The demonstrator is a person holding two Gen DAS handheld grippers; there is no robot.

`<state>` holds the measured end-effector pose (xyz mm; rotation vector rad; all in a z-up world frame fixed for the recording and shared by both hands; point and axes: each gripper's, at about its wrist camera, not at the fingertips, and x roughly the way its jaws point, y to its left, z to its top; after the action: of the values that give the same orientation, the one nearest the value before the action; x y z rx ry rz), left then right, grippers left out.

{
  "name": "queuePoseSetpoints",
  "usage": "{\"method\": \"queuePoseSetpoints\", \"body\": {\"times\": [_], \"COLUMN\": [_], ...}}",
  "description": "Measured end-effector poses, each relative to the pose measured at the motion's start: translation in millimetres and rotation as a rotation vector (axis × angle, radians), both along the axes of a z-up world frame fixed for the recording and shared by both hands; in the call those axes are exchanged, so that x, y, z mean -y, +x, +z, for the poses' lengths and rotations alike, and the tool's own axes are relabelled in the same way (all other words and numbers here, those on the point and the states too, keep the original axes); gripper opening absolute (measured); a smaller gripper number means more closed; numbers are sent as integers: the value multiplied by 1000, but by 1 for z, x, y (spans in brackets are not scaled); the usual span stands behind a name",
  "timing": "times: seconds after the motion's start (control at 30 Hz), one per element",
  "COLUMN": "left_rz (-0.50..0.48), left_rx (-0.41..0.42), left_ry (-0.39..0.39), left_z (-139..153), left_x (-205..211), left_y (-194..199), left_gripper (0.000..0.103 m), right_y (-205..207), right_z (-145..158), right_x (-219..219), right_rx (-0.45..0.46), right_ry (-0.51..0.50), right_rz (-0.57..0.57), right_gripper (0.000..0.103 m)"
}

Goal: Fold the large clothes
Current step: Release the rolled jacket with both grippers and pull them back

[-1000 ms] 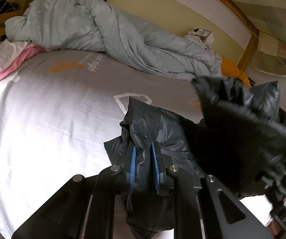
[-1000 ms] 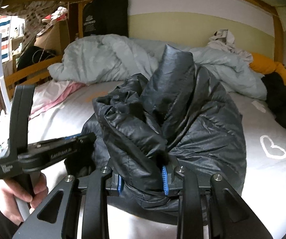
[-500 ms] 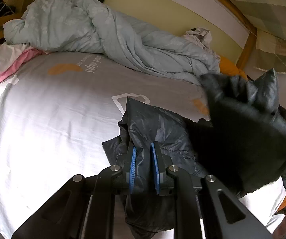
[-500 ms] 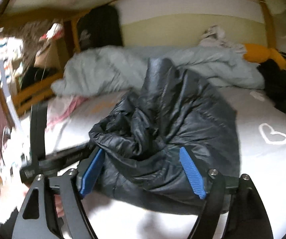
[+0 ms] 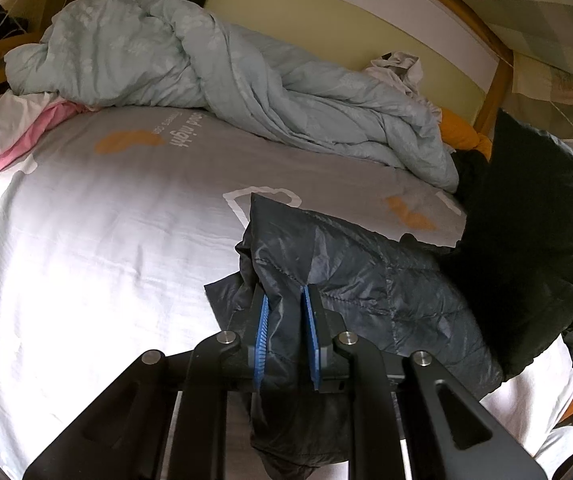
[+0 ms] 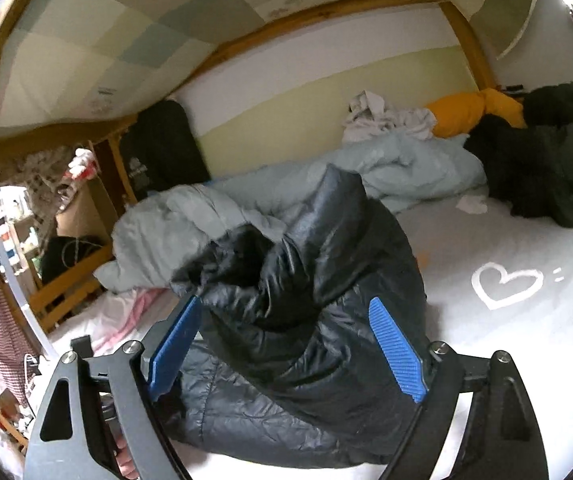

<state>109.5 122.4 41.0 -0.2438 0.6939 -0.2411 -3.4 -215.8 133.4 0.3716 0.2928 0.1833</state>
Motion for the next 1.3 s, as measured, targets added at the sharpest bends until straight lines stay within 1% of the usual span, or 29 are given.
{"method": "queuePoseSetpoints", "body": {"times": [0.1,0.17,0.23,0.27,0.3,0.33,0.4,0.43,0.47,0.53,0.6,0.63,0.67,0.73,0.8,0.87,0.93,0.97,1.0,1.03,1.07,1.1,1.13,1.2,1.23,1.3], "left_rz": [0,1,0,0,-1,-1,-2,-1,-1,-1,-1,-1,-1,-3,-10,-13,-13,-8,1,19,38,55,59,36,4,-70], "left_rx": [0,-1,0,0,1,1,1,0,-1,-4,-8,-10,-10,-11,-11,-8,3,11,27,52,85,132,178,253,294,338], "left_ry": [0,0,1,1,2,1,-4,-8,-10,-12,-13,-16,-18,-26,-34,-37,-33,-29,-26,-21,-17,-12,-7,-15,-34,-68], "left_z": [0,0,0,0,1,1,1,1,1,1,1,0,0,1,2,3,5,6,9,14,19,26,33,46,53,62], "left_x": [0,0,0,0,0,0,-1,-1,-2,-2,-2,-3,-3,-4,-4,-4,-4,-4,-5,-6,-7,-8,-8,-6,-3,3], "left_y": [0,0,0,0,0,0,1,1,1,1,2,3,2,2,2,1,0,-2,-4,-7,-12,-18,-25,-38,-46,-58], "left_gripper": [15,15,15,15,15,15,15,15,15,15,15,15,15,15,15,15,15,20,30,37,49,54,57,69,72,80], "right_y": [-8,-9,5,16,27,37,54,64,76,109,134,145,150,154,152,145,135,131,122,117,110,104,99,91,88,86], "right_z": [6,10,13,13,12,9,1,-3,-7,-23,-37,-46,-51,-62,-71,-78,-82,-84,-85,-86,-85,-86,-86,-84,-82,-84], "right_x": [13,19,17,17,18,20,25,26,27,27,19,11,6,-11,-31,-51,-67,-73,-81,-87,-95,-100,-104,-109,-109,-111], "right_rx": [49,59,-26,-73,-99,-106,-91,-107,-137,-236,-314,-353,-372,-384,-382,-382,-370,-364,-356,-344,-324,-307,-297,-285,-282,-283], "right_ry": [57,47,-49,-94,-118,-132,-149,-156,-155,-112,-73,-55,-44,-25,-56,-123,-203,-224,-261,-294,-336,-359,-369,-366,-358,-344], "right_rz": [-26,-80,-210,-250,-265,-272,-303,-311,-301,-200,-80,-13,28,133,219,246,238,232,223,209,185,172,164,137,133,150], "right_gripper": [87,91,92,92,92,92,92,92,92,89,82,77,75,75,75,75,75,75,75,75,75,75,75,75,75,75]}}
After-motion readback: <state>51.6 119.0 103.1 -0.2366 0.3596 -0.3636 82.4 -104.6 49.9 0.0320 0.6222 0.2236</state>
